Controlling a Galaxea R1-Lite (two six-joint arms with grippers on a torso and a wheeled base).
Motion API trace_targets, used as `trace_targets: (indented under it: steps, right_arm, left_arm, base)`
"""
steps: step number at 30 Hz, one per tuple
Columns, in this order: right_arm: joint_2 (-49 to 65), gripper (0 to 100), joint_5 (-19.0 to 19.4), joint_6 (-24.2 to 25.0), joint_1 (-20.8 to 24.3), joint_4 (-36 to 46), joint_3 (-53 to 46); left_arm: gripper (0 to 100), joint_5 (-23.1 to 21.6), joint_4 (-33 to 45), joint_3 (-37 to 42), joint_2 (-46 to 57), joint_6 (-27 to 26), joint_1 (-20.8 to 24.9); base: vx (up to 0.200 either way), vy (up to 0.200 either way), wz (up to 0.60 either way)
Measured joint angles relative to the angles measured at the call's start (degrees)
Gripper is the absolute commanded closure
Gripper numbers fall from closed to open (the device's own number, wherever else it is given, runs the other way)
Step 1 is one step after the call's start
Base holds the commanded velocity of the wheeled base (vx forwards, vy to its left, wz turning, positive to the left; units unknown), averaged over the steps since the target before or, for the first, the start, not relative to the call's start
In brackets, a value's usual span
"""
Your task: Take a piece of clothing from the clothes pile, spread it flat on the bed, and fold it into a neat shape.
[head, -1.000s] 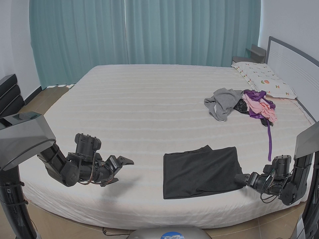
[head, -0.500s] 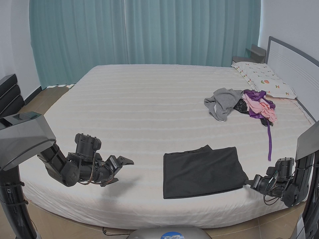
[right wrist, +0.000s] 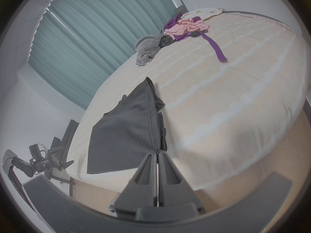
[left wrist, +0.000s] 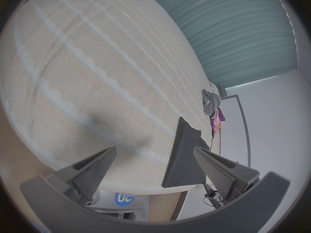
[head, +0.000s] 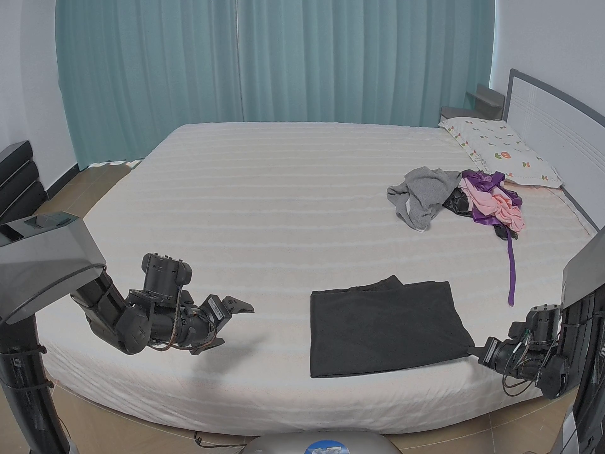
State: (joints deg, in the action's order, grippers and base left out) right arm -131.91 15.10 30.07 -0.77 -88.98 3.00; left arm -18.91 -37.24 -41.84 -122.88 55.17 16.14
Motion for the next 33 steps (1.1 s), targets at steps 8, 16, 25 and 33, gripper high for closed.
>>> trace_targets:
  steps: [8,16,25,33]
  right_arm:
    - [-1.2,0,0.0,-2.6,-0.9,0.0,-0.4]
    - [-1.0,0,0.5,-2.4,-1.3,0.0,1.2]
    - [-0.5,0,0.2,0.5,-0.5,3.6,12.6]
    - [-2.1,0,0.3,7.1,0.0,17.4,30.8]
  left_arm:
    - [0,0.0,0.0,0.0,0.0,0.0,0.0]
    - [0,0.0,0.0,0.0,0.0,0.0,0.0]
    - [0,0.0,0.1,0.0,0.0,0.1,0.0]
    - [0,0.0,0.0,0.0,0.0,0.1,0.0]
  base:
    - [0.000,0.000,0.00]
    - [0.000,0.000,0.00]
    - [0.000,0.000,0.00]
    - [0.000,0.000,0.00]
